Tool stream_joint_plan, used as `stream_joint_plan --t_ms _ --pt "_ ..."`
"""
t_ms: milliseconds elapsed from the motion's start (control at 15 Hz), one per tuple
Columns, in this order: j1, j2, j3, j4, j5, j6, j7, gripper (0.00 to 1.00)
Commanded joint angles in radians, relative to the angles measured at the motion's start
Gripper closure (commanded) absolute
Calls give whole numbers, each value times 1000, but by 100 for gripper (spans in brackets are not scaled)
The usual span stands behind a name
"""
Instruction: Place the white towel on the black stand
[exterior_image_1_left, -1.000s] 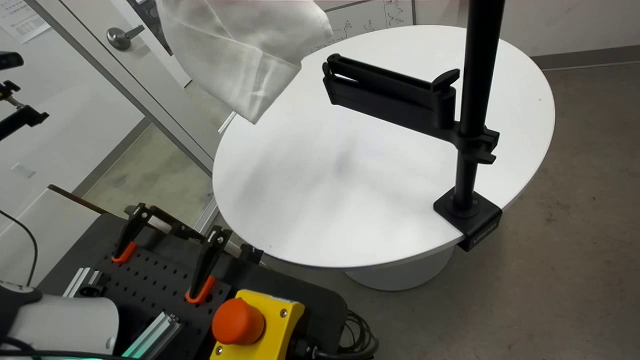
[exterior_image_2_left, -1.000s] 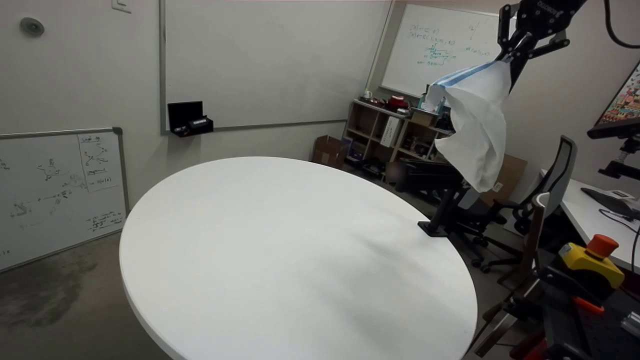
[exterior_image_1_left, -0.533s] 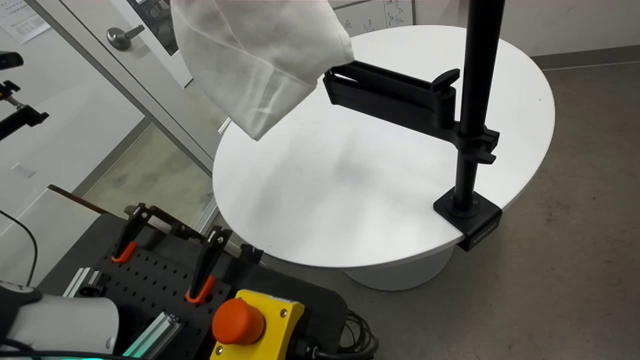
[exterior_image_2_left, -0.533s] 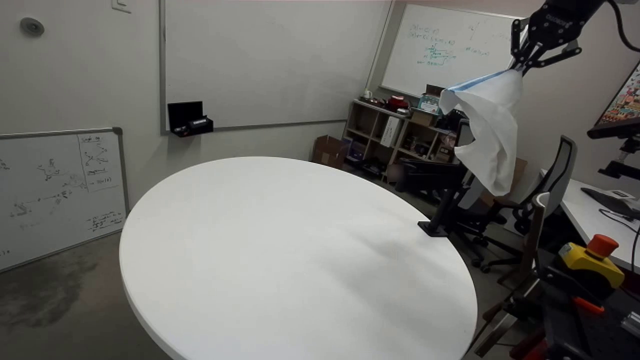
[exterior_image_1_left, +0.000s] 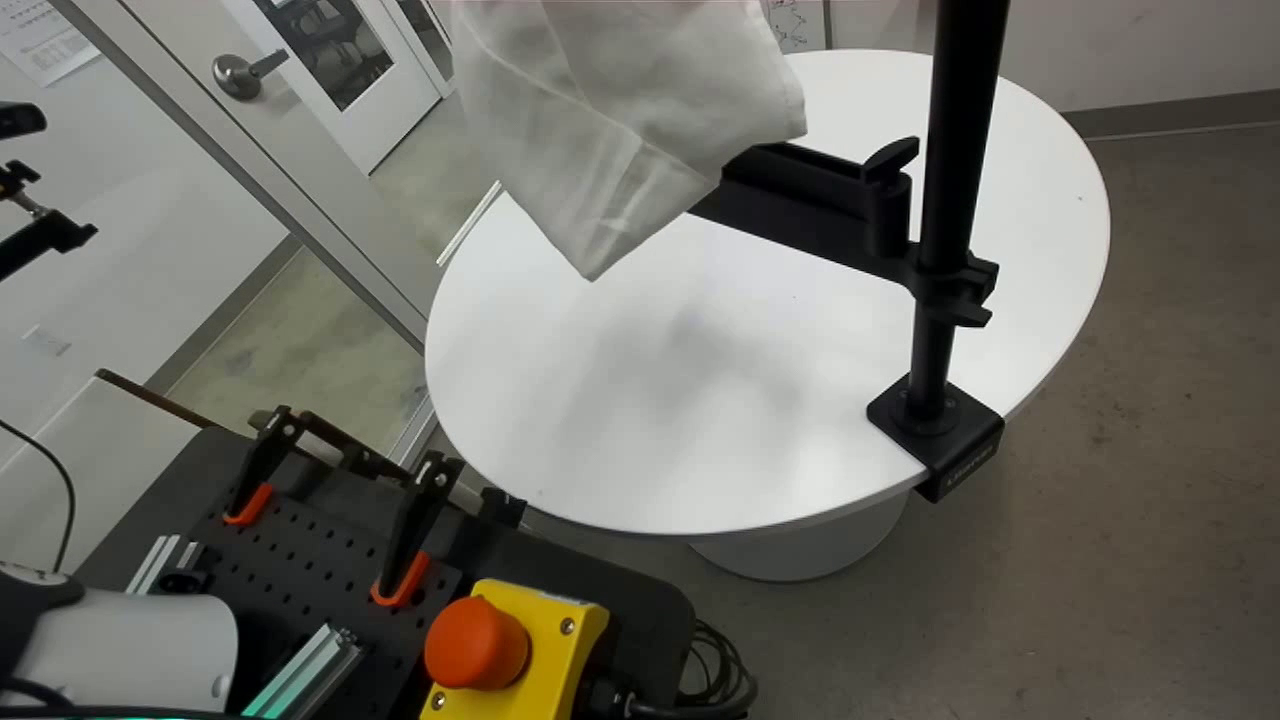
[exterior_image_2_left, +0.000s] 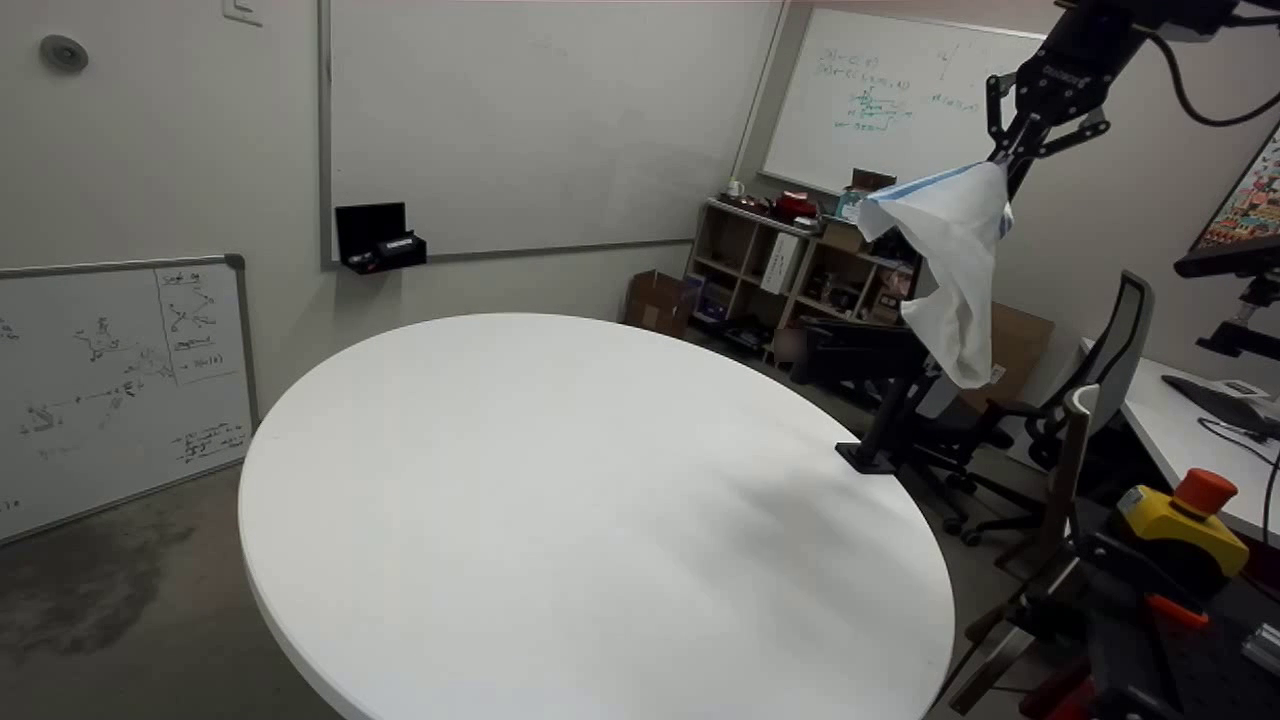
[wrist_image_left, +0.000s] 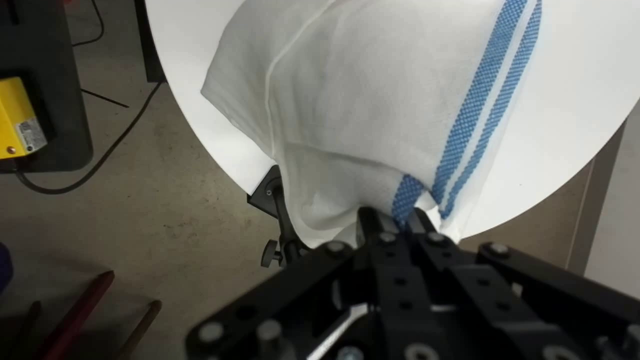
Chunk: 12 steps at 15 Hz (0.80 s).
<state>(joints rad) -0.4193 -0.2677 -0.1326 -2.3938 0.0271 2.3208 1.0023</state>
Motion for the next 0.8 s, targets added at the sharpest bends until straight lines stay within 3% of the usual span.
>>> stream_joint_plan --t_ms 0,733 --pt "26 133 -15 116 -35 11 62 99" --pt "117 429 -94 347 -31 -49 130 99"
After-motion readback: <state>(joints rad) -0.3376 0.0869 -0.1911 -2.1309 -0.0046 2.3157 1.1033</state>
